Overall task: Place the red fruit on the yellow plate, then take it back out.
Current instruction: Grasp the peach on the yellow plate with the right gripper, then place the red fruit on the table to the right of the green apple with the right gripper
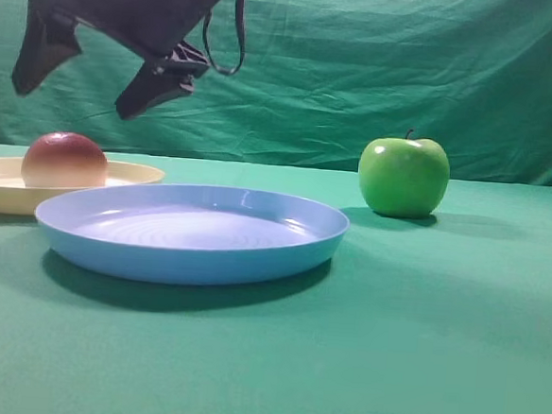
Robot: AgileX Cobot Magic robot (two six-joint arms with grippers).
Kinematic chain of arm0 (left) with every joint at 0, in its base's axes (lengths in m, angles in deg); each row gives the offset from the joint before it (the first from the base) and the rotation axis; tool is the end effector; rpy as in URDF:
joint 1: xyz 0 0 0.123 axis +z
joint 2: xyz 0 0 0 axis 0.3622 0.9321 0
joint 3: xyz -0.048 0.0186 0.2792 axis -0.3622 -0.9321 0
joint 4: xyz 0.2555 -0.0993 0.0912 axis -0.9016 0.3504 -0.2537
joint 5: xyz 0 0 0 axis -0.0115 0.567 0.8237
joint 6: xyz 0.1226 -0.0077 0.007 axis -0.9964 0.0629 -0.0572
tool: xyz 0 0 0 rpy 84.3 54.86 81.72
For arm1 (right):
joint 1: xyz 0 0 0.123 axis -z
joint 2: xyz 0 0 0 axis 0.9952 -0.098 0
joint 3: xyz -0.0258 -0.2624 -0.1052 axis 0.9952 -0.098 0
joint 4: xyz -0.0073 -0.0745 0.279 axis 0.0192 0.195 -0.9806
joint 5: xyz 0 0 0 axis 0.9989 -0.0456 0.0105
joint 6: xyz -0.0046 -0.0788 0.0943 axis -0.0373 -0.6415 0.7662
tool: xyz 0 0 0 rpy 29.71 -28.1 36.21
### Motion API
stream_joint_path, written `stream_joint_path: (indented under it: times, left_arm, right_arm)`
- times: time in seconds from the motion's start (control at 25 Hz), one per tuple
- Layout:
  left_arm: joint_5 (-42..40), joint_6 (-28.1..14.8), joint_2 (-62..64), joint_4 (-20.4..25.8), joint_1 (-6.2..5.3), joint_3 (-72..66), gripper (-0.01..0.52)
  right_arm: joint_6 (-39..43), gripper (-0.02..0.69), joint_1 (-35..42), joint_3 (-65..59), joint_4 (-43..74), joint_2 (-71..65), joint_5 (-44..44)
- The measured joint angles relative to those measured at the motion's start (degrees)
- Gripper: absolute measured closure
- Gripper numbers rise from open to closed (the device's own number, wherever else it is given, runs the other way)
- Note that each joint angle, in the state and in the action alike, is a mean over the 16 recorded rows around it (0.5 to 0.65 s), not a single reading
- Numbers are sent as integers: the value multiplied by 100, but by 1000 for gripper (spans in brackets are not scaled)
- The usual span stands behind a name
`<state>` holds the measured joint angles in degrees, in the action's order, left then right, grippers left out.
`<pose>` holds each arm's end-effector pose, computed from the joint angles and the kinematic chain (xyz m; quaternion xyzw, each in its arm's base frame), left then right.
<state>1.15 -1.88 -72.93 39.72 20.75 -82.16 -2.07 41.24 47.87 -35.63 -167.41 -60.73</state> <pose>0.1210 0.0136 0.1693 -0.0420 0.7939 0.0381 0.6054 0.4078 0.4380 0.1297 -0.4762 0.7762 0.2530 0.3267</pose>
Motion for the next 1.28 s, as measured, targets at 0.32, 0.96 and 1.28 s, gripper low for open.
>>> stream_joint_path:
  times: [0.32,0.96,1.28]
  left_arm:
    - [0,0,0,0,0,0,514]
    - [0,0,0,0,0,0,514]
    - [0,0,0,0,0,0,514]
  right_arm:
    - [-105,218,-79,182,52,-259,-20]
    - [1995,461,189,1066,1849,722,-2038]
    - [2784,465,687,486,2343,2182,-2928]
